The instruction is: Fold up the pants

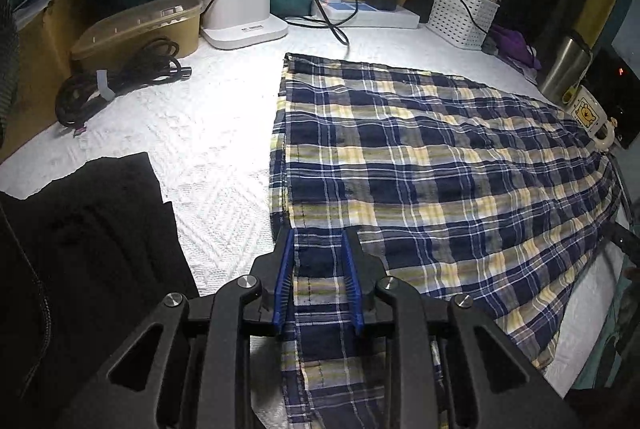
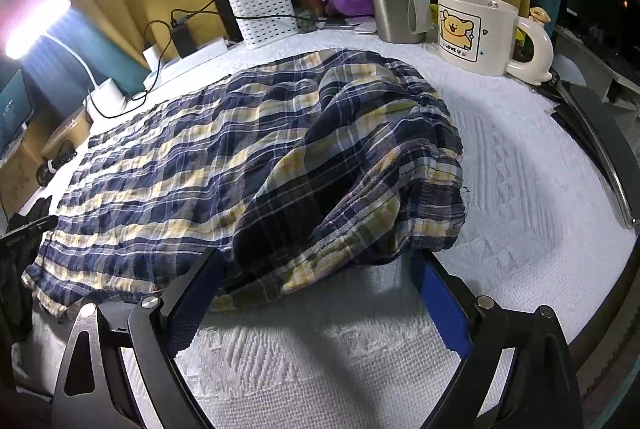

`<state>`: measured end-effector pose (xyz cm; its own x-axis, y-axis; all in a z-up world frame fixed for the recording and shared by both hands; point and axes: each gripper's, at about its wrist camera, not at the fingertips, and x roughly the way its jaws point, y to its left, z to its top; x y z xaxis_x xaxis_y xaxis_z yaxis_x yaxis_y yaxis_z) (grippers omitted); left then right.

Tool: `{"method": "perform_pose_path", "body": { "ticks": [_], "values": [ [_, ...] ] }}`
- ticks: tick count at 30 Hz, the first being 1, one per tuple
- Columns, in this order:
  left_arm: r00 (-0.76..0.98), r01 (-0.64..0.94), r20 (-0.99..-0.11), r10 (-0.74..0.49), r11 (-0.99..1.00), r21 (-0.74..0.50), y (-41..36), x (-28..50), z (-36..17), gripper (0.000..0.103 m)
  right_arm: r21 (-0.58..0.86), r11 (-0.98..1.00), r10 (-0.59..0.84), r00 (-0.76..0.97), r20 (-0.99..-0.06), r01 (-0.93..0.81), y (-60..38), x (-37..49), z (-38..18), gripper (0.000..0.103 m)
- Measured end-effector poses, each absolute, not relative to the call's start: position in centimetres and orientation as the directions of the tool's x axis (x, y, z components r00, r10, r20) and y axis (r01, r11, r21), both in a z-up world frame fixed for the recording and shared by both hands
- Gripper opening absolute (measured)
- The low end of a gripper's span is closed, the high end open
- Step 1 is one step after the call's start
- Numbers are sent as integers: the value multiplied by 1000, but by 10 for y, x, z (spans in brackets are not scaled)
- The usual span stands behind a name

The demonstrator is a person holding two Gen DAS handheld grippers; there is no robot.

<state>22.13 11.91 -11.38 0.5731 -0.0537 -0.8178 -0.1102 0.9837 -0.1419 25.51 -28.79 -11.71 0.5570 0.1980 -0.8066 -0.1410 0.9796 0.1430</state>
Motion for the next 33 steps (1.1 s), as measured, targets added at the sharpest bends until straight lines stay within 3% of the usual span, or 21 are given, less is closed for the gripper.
{"method": "perform_pose_path", "body": {
  "ticks": [3,4,5,8,20,28,33],
  "values": [
    [578,-96,-814,-53,987,-132,117,221,-114,21,139,980,195,556,-808,-141,-287,256,-118,95],
    [578,-87,-815,-43,990,-114,114,220,-114,17,137,980,193,556,-808,-141,-286,256,-118,95],
    [576,-83,-816,-35,991,-101,114,219,-114,6,135,981,191,556,-809,-141,-286,256,-118,95],
    [577,-79,-816,-38,992,-103,114,218,-113,3,132,981,188,554,-811,-139,-284,257,-118,95],
    [612,-96,-791,-8,992,-84,126,215,-97,1,125,982,181,552,-814,-139,-282,260,-118,95],
    [573,-119,-819,9,990,-72,136,219,-115,1,117,983,177,550,-816,-142,-282,258,-121,95],
    [578,-142,-816,-17,982,-121,144,219,-108,6,130,983,182,549,-815,-133,-282,257,-118,95]
  ]
}}
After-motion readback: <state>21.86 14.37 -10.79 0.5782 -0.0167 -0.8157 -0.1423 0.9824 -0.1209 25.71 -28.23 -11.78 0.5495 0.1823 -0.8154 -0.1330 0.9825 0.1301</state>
